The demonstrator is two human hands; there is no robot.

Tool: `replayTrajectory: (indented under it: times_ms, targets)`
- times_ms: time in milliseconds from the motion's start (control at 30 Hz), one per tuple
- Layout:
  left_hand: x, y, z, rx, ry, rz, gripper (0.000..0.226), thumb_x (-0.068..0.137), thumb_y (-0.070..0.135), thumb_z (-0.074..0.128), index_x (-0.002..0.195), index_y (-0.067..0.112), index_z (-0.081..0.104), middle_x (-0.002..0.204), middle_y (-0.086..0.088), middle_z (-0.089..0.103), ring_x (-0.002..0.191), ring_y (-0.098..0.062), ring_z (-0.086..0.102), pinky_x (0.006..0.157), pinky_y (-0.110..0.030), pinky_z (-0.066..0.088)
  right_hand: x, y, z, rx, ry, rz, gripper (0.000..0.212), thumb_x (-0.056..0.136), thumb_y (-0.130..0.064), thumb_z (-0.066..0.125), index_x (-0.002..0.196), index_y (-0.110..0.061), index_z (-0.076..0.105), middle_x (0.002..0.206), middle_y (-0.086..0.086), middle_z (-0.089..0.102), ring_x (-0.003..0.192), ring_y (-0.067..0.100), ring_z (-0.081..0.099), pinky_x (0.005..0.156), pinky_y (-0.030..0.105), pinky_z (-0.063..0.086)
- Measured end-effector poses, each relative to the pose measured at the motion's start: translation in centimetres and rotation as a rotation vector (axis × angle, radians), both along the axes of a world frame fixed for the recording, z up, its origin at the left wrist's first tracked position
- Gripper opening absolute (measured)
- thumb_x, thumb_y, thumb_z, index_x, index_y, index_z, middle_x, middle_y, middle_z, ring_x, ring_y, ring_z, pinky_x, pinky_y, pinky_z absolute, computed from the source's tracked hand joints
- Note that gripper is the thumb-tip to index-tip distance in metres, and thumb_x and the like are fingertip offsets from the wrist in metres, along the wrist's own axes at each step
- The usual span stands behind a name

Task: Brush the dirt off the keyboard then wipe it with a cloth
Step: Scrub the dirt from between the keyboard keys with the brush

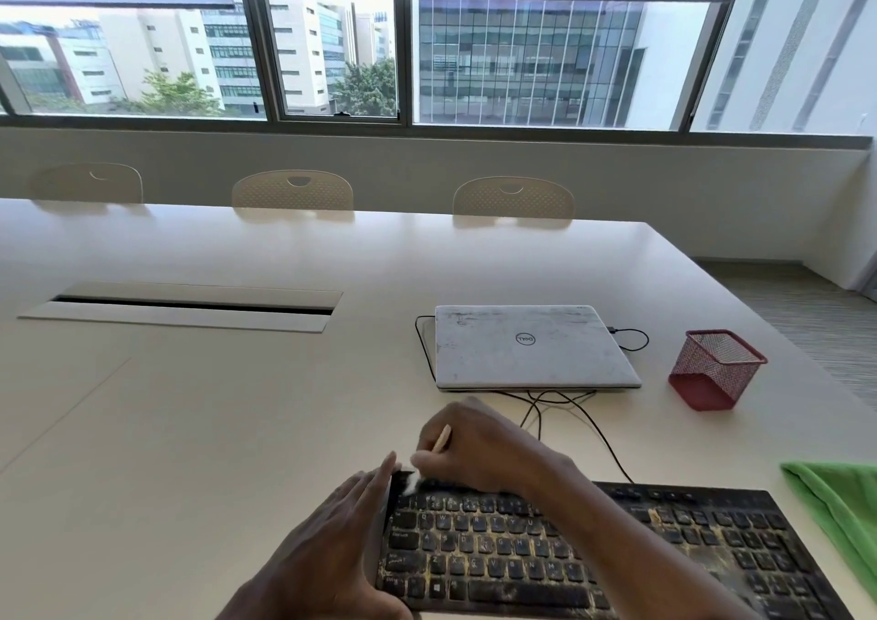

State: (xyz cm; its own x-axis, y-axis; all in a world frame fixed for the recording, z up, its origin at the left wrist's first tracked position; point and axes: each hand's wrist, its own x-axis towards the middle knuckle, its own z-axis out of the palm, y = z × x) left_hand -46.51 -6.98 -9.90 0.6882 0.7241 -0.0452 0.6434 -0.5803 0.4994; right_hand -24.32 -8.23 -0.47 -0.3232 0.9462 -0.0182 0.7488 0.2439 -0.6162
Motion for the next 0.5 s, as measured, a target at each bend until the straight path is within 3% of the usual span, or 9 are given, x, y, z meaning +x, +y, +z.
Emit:
replayTrajectory:
  times_ms: [67, 133, 233, 300, 433, 500]
  targets:
    - [0.0, -0.1, 0.1, -0.002, -0.005, 0.005, 0.149, 0.054, 0.094, 0.071, 0.150, 0.036, -0.029, 0.163, 0.021, -0.008, 0.152, 0.000, 0.002, 0.119, -0.013, 0.008, 0.7, -0.1, 0.0, -0.033, -0.039, -0.047, 0.035, 0.089, -0.019, 0.067, 0.056, -0.019, 0.055, 0.052, -0.004, 0.049, 0.039, 0.007, 0.034, 0.042, 0.024, 0.032]
    - [0.0, -0.1, 0.2, 0.003, -0.003, 0.001, 0.149, 0.054, 0.094, 0.070, 0.149, 0.037, -0.029, 0.165, 0.020, -0.007, 0.152, -0.001, 0.002, 0.121, -0.015, 0.007, 1.6, -0.2, 0.5, -0.052, -0.080, -0.118, 0.038, 0.088, -0.019, 0.068, 0.053, -0.016, 0.053, 0.051, -0.003, 0.047, 0.037, 0.007, 0.031, 0.042, 0.024, 0.030]
    - [0.0, 0.0, 0.0, 0.000, 0.015, -0.001, 0.149, 0.051, 0.097, 0.068, 0.148, 0.040, -0.030, 0.168, 0.017, -0.007, 0.155, -0.006, 0.003, 0.126, -0.024, 0.013, 1.9, -0.3, 1.2, -0.035, 0.008, -0.132, 0.030, 0.091, -0.028, 0.068, 0.067, -0.009, 0.070, 0.063, 0.002, 0.070, 0.047, 0.015, 0.057, 0.050, 0.036, 0.053]
    - [0.0, 0.0, -0.1, -0.006, 0.012, 0.005, 0.149, 0.051, 0.097, 0.068, 0.149, 0.040, -0.029, 0.168, 0.017, -0.007, 0.156, -0.008, 0.004, 0.125, -0.023, 0.012, 1.6, -0.5, 1.3, -0.036, 0.036, -0.125, 0.030, 0.093, -0.037, 0.069, 0.080, -0.011, 0.077, 0.072, 0.002, 0.074, 0.055, 0.021, 0.066, 0.058, 0.035, 0.059]
    - [0.0, 0.0, 0.0, 0.005, -0.004, 0.006, 0.148, 0.053, 0.096, 0.068, 0.152, 0.036, -0.024, 0.163, 0.024, -0.009, 0.154, -0.003, 0.003, 0.119, -0.013, 0.006, 2.6, -0.9, 0.8, -0.053, -0.119, -0.160, 0.038, 0.092, -0.030, 0.067, 0.057, -0.018, 0.061, 0.053, -0.005, 0.053, 0.036, 0.004, 0.037, 0.044, 0.023, 0.035]
    - [0.0, -0.1, 0.0, 0.007, -0.008, 0.004, 0.148, 0.053, 0.096, 0.068, 0.153, 0.036, -0.023, 0.161, 0.026, -0.010, 0.153, -0.001, 0.002, 0.118, -0.010, 0.005, 3.5, -1.1, 1.1, -0.035, -0.198, -0.222, 0.040, 0.089, -0.027, 0.068, 0.052, -0.020, 0.054, 0.054, -0.005, 0.053, 0.039, 0.003, 0.037, 0.044, 0.020, 0.033]
